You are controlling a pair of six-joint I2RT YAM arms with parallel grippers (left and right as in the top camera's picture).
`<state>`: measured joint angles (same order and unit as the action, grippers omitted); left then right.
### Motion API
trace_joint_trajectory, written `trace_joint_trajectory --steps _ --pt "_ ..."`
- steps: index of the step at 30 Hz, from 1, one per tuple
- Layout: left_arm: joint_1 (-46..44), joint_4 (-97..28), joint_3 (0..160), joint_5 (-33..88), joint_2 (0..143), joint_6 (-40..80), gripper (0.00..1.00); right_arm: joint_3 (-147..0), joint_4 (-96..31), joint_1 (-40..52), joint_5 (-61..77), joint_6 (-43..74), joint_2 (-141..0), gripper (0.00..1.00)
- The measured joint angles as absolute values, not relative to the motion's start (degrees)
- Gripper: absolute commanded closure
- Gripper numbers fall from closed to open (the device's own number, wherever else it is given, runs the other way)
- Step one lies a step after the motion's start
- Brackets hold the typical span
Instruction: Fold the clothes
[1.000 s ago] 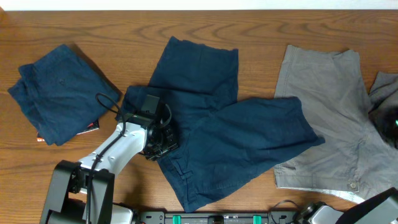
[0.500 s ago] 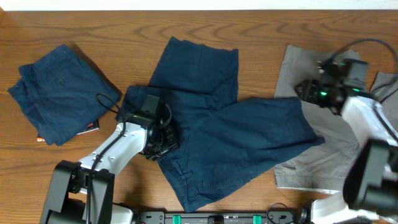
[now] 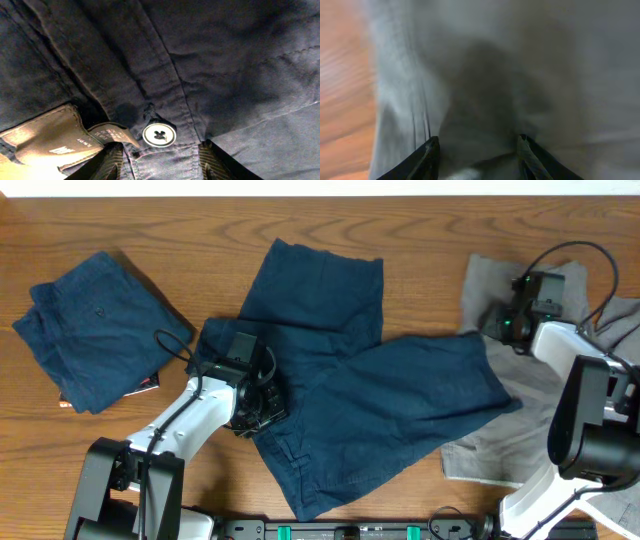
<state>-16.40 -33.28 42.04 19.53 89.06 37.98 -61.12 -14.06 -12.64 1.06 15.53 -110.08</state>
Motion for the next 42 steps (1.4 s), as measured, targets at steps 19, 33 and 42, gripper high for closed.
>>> trace_joint_trajectory --steps 19,33,42 --pt "-16.4 -33.3 42.1 19.6 89.1 38.0 0.42 -62.7 -28.8 -41.3 -4.9 26.3 -100.0 0.4" --pt "-15.8 -33.6 42.3 20.1 89.0 36.8 0.44 -63.4 -41.1 -30.9 1.4 22.4 -78.7 0.4" --pt "-14.8 -32.6 42.2 18.9 89.2 35.1 0.94 -63.2 -46.9 -26.1 2.9 17.5 -80.3 0.43"
